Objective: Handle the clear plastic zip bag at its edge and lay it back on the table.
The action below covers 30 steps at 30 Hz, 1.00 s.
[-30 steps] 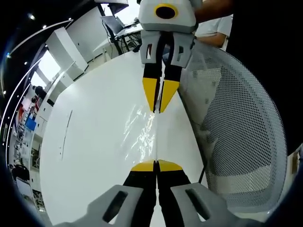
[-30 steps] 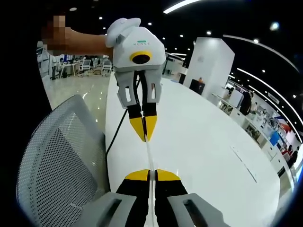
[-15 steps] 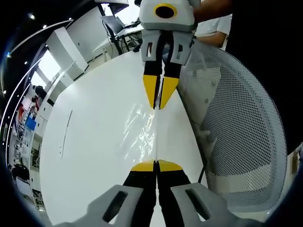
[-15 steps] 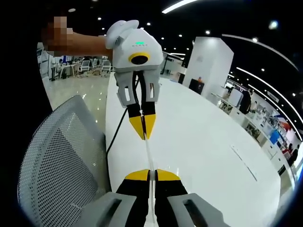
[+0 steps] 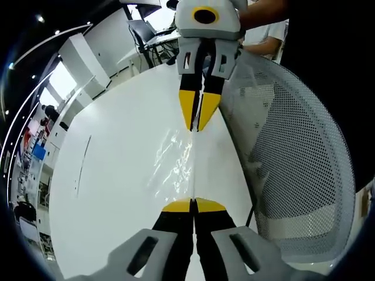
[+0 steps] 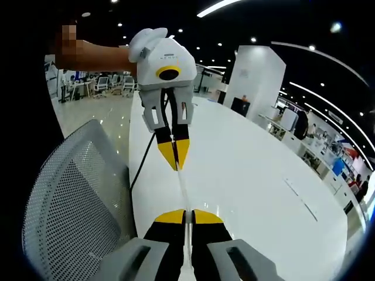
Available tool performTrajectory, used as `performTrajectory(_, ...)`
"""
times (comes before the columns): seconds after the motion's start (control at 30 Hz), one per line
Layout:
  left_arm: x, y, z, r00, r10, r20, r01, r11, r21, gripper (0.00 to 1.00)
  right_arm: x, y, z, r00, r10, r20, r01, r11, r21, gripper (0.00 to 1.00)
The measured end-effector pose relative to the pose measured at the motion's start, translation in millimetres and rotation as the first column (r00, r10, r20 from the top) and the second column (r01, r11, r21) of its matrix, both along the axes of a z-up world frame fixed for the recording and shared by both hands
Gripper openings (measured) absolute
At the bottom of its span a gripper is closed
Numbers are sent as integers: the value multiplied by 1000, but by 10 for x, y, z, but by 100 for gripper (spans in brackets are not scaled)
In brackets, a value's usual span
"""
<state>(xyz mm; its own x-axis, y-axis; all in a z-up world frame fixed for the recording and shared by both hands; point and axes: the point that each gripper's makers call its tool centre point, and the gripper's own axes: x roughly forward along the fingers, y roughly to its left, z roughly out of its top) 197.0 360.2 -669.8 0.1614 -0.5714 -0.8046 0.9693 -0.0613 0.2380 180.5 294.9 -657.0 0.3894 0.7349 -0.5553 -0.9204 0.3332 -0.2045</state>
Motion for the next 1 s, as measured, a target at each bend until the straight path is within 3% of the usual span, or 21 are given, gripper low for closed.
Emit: performTrajectory(1.0,-2,5,18,1000,2,1,-2,1000,-7,0,-20,-55,18,1000,-13,-4,13,1000,13,0)
